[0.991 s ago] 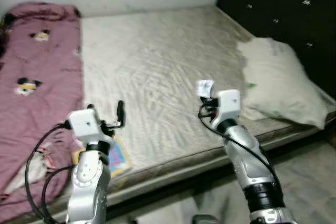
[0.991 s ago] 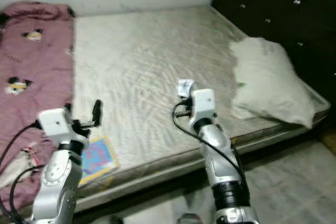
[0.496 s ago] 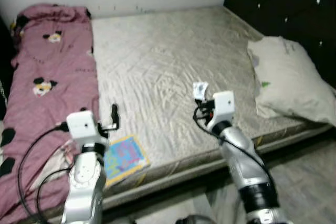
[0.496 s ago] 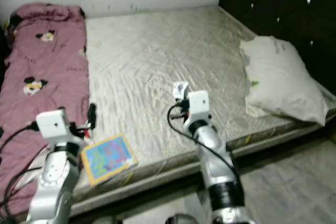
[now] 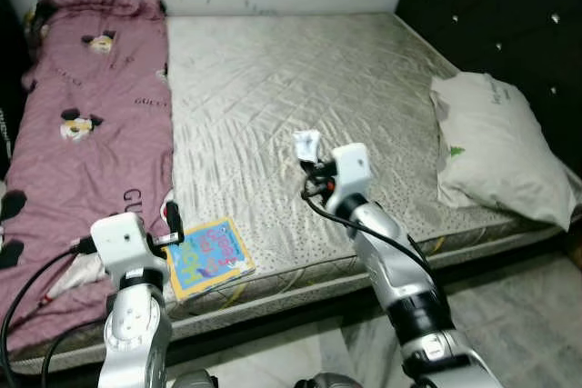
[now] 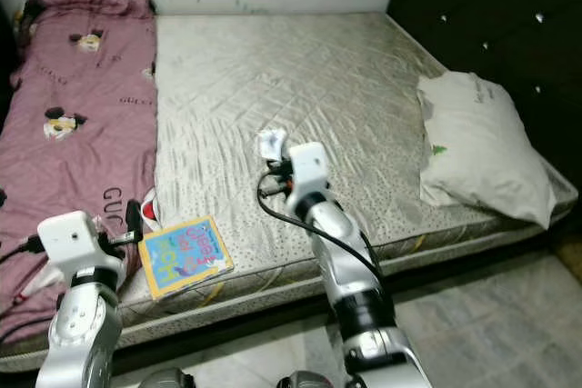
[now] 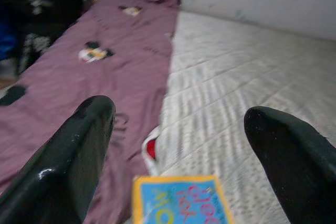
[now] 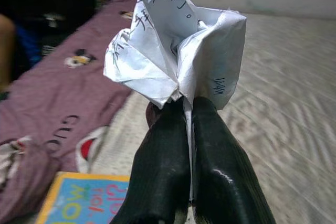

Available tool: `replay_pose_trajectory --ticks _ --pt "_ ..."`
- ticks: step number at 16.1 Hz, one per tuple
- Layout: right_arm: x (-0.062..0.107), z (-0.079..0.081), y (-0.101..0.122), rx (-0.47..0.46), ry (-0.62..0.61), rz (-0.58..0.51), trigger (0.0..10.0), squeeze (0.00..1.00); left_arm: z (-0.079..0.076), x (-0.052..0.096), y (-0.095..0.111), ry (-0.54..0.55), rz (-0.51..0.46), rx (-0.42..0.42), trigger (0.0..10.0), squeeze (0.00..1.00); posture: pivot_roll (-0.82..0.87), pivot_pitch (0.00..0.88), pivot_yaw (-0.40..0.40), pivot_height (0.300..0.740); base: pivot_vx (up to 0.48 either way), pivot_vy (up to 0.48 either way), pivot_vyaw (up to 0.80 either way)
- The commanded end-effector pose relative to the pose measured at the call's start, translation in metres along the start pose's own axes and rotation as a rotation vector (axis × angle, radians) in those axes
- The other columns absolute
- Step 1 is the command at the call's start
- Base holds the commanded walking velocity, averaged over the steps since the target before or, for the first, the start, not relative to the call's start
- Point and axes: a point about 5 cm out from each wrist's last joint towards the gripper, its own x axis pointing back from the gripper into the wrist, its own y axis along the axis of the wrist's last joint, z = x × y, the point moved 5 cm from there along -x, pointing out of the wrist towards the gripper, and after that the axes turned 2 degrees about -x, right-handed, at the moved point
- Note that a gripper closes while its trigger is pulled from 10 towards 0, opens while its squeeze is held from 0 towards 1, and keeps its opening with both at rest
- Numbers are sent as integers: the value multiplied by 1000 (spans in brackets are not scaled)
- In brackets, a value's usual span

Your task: Clean up the room

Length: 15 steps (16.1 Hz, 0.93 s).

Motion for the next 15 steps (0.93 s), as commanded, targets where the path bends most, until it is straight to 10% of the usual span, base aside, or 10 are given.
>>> replay_pose_trajectory --ticks 1,10,15 --pt "-2 4 -2 7 16 7 10000 0 3 2 4 16 -12 -8 10000 0 65 0 -117 740 0 0 0" --pt "36 -39 -10 -10 -210 -41 10000 0 -55 -28 9 -252 -30 -56 10000 0 -146 0 88 740 0 0 0" --pt "42 -37 -8 0 -214 -51 10000 0 -59 -32 6 -259 -11 -46 10000 0 -154 1 88 740 0 0 0"
